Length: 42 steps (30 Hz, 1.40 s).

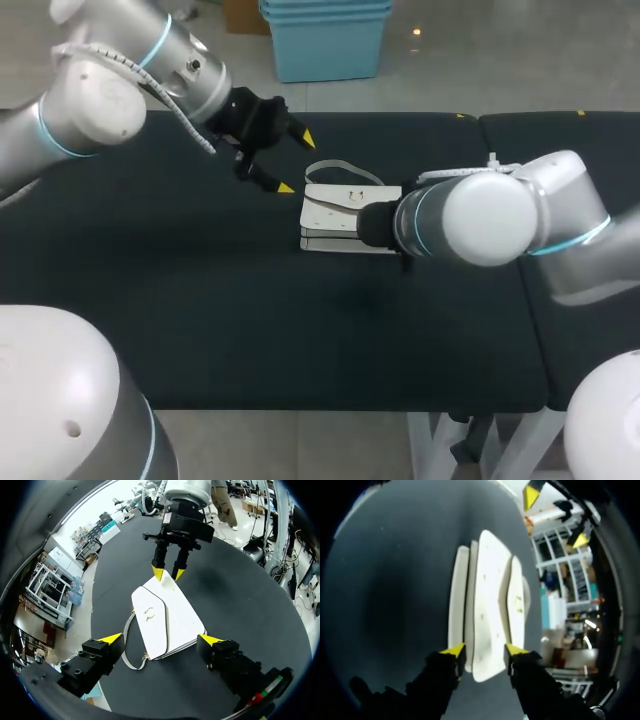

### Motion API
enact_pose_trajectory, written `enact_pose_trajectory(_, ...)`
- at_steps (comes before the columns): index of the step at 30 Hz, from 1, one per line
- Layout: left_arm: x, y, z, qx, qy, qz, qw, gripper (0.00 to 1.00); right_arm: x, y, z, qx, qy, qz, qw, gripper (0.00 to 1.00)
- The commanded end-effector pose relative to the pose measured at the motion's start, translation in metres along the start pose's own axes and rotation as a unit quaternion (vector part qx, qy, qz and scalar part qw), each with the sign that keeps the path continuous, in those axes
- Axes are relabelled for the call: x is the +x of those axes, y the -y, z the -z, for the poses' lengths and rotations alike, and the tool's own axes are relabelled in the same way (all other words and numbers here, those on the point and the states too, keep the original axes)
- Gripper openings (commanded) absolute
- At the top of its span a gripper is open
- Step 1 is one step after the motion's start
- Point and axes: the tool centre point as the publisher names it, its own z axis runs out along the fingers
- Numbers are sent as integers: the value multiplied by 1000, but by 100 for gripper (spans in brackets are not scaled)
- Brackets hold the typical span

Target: Pick up the bag, open it, inspect its contents, close it, and place it on the opposite side

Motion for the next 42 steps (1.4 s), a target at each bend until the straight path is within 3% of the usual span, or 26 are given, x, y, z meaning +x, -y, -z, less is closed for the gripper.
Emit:
enact_pose_trajectory(1,-5,-1,-4,2,-8,-5,1000,100,4,4,-5,-3,38,4,999,45)
enact_pose_trajectory(7,-6,0,-7,3,-16,-13,1000,100,5,11,-10,-4,39,9,999,44)
enact_pose_trajectory(14,-6,2,-14,4,-23,-20,1000,100,2,11,-14,-9,43,12,999,29)
enact_pose_trajectory(20,-6,2,-16,9,-25,-24,999,100,4,11,-19,-12,42,15,999,26)
enact_pose_trajectory(22,-6,3,-18,12,-24,-26,999,100,5,10,-20,-13,42,15,999,19)
enact_pose_trajectory(23,-5,3,-18,13,-23,-27,999,100,6,10,-20,-14,42,14,999,5)
enact_pose_trajectory(24,-5,3,-19,13,-22,-28,999,100,7,9,-20,-14,43,15,999,0)
enact_pose_trajectory(29,-5,4,-21,20,-15,-26,999,100,10,5,-17,-10,52,13,998,0)
enact_pose_trajectory(31,-5,4,-21,20,-15,-26,999,100,11,3,-14,8,56,11,998,0)
enact_pose_trajectory(42,-5,4,-21,20,-15,-26,999,100,11,3,-14,8,56,11,998,0)
